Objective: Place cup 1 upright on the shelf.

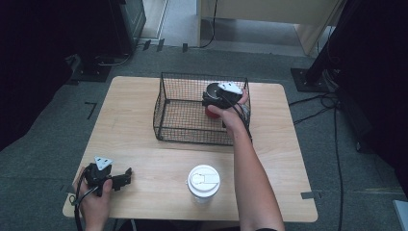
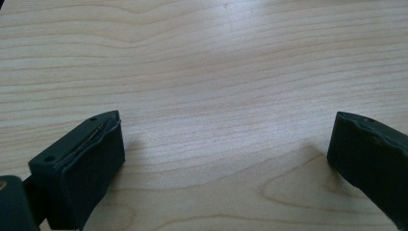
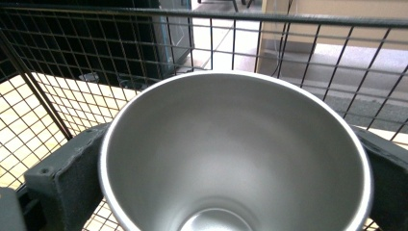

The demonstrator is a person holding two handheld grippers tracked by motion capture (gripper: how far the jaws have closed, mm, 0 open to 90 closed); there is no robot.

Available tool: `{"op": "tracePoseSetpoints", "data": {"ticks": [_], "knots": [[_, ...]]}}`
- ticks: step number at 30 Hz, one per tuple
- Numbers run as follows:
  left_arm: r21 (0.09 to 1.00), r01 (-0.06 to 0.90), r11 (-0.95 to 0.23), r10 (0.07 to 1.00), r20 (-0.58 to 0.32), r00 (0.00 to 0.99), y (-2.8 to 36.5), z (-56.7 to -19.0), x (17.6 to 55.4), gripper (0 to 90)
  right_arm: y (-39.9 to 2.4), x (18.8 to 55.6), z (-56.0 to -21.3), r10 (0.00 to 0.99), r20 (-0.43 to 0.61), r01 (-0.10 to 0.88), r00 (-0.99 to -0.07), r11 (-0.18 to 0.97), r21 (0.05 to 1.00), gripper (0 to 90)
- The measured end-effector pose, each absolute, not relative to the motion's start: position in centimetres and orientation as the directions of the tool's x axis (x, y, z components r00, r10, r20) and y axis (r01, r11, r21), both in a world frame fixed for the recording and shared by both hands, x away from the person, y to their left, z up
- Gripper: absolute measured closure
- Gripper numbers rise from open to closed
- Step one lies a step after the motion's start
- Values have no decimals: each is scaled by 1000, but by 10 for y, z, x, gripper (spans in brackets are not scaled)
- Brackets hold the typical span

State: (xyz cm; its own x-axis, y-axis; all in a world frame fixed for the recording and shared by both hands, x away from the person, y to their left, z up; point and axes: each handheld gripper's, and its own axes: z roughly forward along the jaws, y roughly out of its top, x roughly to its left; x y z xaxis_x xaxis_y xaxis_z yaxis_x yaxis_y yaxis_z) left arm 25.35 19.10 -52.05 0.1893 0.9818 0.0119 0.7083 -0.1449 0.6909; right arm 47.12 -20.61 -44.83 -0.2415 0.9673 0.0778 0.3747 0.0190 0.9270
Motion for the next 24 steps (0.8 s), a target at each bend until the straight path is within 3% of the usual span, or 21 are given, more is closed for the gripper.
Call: {"op": "tracePoseSetpoints", "data": {"ticks": [11, 24], "knots": [[691, 708, -145, 982, 12, 189, 191, -520, 254, 0, -204, 468, -432, 967, 121, 327, -225, -42, 944, 0], [690, 709, -145, 982, 12, 190, 191, -520, 254, 0, -196, 461, -409, 977, 68, 270, -201, -11, 963, 4]]}}
